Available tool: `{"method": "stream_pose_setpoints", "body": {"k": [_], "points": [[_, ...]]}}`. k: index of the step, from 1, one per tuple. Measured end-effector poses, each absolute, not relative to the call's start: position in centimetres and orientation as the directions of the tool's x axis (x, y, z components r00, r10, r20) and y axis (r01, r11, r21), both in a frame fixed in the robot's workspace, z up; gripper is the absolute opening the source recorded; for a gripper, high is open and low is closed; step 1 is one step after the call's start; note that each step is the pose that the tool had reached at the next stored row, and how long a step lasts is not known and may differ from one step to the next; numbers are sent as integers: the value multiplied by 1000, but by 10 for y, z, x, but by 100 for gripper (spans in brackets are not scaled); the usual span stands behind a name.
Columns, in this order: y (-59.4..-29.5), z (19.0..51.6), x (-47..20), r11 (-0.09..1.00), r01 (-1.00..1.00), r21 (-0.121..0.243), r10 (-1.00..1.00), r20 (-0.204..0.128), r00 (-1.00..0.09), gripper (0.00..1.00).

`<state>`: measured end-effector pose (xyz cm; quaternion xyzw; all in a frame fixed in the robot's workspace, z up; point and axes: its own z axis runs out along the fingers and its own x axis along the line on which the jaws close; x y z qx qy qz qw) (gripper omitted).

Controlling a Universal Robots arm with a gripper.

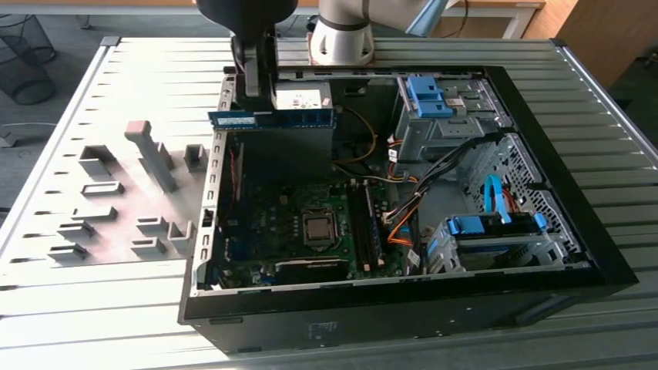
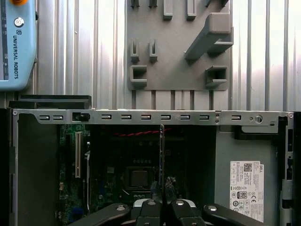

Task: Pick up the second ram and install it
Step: 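Pick up the second ram and move it above second insertion slot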

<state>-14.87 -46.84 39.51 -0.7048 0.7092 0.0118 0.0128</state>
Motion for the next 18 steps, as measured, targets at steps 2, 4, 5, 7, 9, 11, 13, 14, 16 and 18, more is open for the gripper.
{"method": "stream_pose_setpoints", "body": {"k": [2, 4, 5, 7, 9, 11, 13, 14, 16, 18], "points": [[-468, 395, -148, 6, -1000, -1, -999, -35, -6, 14], [-468, 395, -148, 6, -1000, -1, -999, -35, -6, 14], [-468, 395, -148, 6, -1000, -1, -999, -35, -6, 14], [-468, 395, -148, 6, -1000, -1, -999, -35, -6, 14], [-468, 395, -148, 6, -1000, -1, -999, -35, -6, 14], [-468, 395, -148, 6, -1000, -1, -999, -35, -6, 14], [-468, 395, -148, 6, -1000, -1, -999, -35, -6, 14], [-468, 395, -147, 6, -1000, -1, -999, -35, -6, 14], [-468, 395, -144, 6, -1000, -1, -999, -35, -6, 14], [-468, 394, -139, 6, -1000, -1, -999, -35, -6, 14]]}}
